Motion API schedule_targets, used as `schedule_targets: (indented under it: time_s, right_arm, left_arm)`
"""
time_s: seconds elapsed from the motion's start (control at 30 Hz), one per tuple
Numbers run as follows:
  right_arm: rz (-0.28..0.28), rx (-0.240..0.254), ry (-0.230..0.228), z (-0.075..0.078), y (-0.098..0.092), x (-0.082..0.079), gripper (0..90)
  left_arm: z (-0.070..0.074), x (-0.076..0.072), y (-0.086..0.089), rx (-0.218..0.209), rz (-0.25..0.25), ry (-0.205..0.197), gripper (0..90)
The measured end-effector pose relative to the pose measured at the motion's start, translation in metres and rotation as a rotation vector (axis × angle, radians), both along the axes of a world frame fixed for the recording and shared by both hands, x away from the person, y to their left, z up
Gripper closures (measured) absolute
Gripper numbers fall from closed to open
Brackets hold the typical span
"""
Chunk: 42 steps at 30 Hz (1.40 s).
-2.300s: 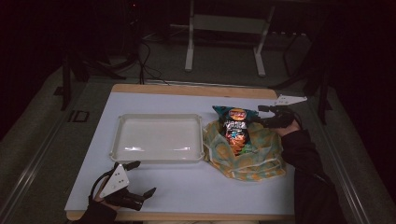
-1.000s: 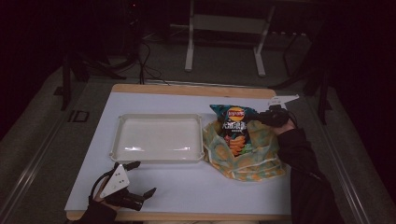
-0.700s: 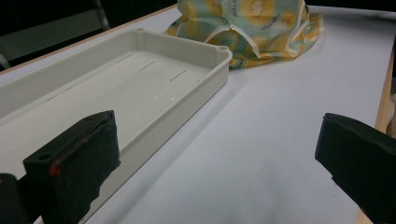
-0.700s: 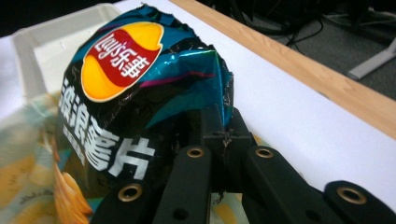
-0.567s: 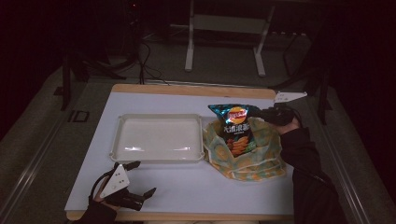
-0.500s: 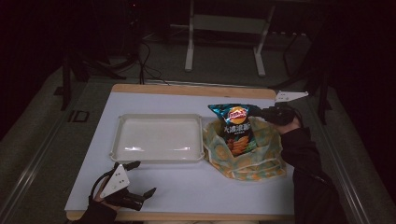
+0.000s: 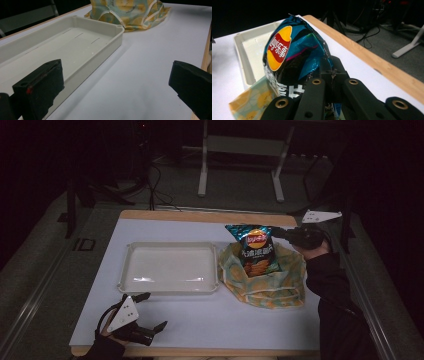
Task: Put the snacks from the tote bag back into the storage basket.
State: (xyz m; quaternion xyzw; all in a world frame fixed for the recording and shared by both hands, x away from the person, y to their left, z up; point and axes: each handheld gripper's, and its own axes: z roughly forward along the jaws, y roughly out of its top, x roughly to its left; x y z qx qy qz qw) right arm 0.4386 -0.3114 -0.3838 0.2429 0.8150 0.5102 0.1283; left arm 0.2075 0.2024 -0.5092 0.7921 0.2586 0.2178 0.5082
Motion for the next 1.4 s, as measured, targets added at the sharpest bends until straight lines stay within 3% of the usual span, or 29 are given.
schedule_targets:
  time_s: [0.5,0.83,1.07,1.4]
  right_arm:
    - [-0.06,0.034,-0.059,0.036,-0.008,-0.003,90.0]
    - [-0.078,0.022,-0.114,0.074,0.002,-0.009,90.0]
    - [-0.099,0.024,-0.133,0.092,0.01,-0.012,90.0]
    - [-0.084,0.024,-0.152,0.109,0.031,-0.016,90.0]
  left_arm:
    - [0.0,0.0,-0.001,0.001,0.0,-0.002,0.3]
    - [0.001,-0.001,-0.001,0.002,-0.002,-0.005,0.3]
    - [0.001,-0.001,-0.001,0.001,-0.002,-0.005,0.3]
    - [0.001,-0.001,-0.001,0.002,-0.004,-0.006,0.3]
